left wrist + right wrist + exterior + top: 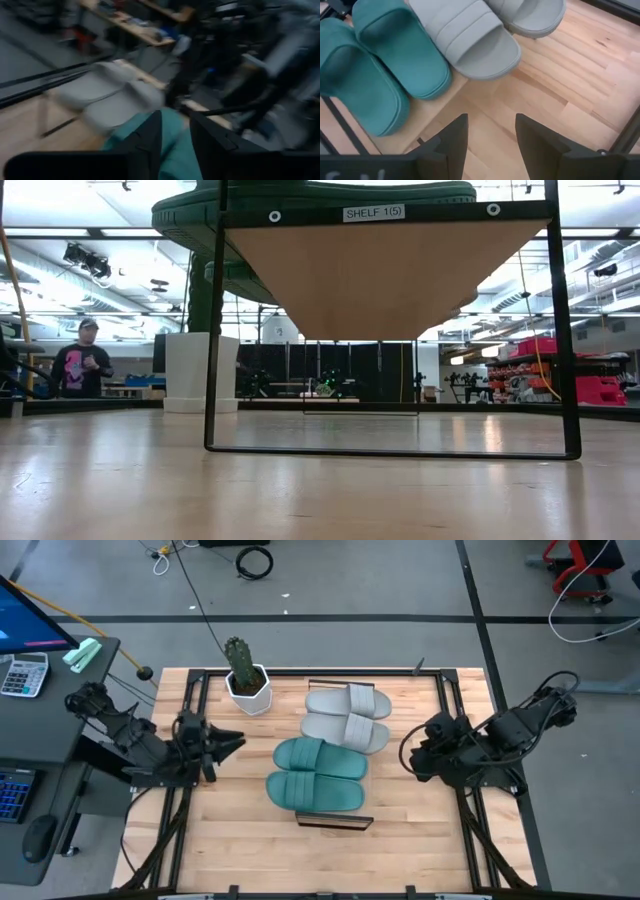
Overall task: Pick and place slides into the shelf
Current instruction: Return to Home Position
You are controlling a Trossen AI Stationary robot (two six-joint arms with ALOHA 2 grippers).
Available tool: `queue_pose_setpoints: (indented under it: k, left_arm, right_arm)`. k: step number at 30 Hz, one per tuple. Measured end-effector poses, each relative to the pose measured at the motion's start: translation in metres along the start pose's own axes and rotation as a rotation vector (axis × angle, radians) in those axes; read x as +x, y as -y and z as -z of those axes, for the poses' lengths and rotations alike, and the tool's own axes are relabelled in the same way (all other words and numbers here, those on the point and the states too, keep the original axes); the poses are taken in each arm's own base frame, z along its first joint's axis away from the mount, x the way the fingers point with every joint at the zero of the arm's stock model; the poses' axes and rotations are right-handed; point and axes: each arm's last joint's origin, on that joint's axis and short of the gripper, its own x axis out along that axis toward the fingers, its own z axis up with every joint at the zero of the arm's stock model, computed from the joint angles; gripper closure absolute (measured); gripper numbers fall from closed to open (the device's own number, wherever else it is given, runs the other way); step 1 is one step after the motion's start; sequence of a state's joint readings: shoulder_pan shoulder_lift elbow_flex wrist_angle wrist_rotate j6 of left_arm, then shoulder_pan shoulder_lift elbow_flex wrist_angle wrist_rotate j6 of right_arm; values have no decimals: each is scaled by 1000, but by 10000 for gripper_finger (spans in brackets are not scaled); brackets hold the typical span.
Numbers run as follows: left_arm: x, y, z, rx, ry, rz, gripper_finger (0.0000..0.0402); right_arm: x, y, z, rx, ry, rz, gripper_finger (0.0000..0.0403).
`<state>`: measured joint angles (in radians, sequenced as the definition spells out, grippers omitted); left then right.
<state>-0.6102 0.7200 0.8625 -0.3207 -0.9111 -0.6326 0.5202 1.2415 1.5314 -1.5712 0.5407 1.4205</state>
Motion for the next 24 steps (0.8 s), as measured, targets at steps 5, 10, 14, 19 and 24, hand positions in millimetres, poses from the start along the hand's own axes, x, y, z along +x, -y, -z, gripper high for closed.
queue_pose_setpoints:
  k: [5, 10, 14, 19, 24]
  left_arm:
    - [20, 3, 4, 34, 60, 176, 334]
    - [38, -14, 12, 72, 75, 189, 356]
    - [54, -34, 23, 84, 54, 263, 369]
    - [62, -49, 20, 139, 93, 319, 392]
    - [66, -60, 15, 171, 114, 275, 392]
  right_arm:
    - [4, 1, -6, 32, 5, 20, 231]
    - [7, 3, -12, 65, 9, 41, 231]
    - [10, 4, -16, 88, 7, 59, 231]
    - [12, 5, -19, 109, -10, 67, 231]
    - [13, 5, -19, 119, -23, 67, 231]
